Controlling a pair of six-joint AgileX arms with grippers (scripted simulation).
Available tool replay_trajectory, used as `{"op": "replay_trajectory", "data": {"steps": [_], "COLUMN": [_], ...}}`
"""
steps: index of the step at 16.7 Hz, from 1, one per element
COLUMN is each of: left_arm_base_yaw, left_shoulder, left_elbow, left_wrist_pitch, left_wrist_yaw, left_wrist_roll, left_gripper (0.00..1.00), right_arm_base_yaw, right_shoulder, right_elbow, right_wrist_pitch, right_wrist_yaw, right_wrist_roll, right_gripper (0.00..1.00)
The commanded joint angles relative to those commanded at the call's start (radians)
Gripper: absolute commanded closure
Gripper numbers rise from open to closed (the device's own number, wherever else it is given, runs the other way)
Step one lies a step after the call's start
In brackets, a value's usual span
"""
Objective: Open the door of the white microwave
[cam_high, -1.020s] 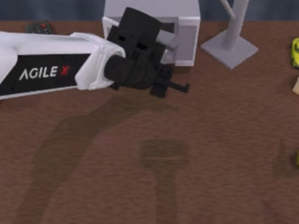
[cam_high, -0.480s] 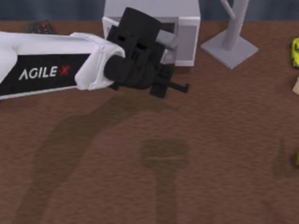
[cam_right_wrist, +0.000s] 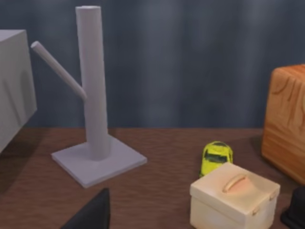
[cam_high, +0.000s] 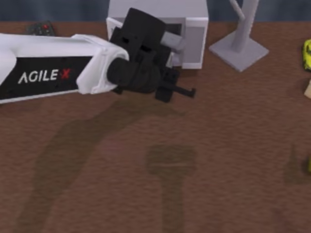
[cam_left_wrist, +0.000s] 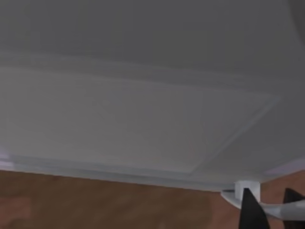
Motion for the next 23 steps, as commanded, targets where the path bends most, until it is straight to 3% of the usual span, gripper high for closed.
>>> {"op": "replay_trajectory", "data": {"steps": [5, 23], "left_arm_base_yaw": [0.025, 0.025], "left_shoulder": [-0.028, -0.028], "left_elbow": [-0.035, -0.035], "left_wrist_pitch": [0.013, 0.013], "left_wrist_yaw": [0.037, 0.037], "left_wrist_roll": [0.055, 0.055], "left_gripper": [1.00, 1.00], "right_arm_base_yaw": [0.000, 0.000], "right_shoulder": [0.000, 0.000], "right_elbow": [0.000, 0.000], "right_wrist_pitch": [0.000, 0.000], "right_wrist_yaw": [0.000, 0.000], "right_wrist_roll": [0.000, 0.000], "right_gripper": [0.00, 0.00]}}
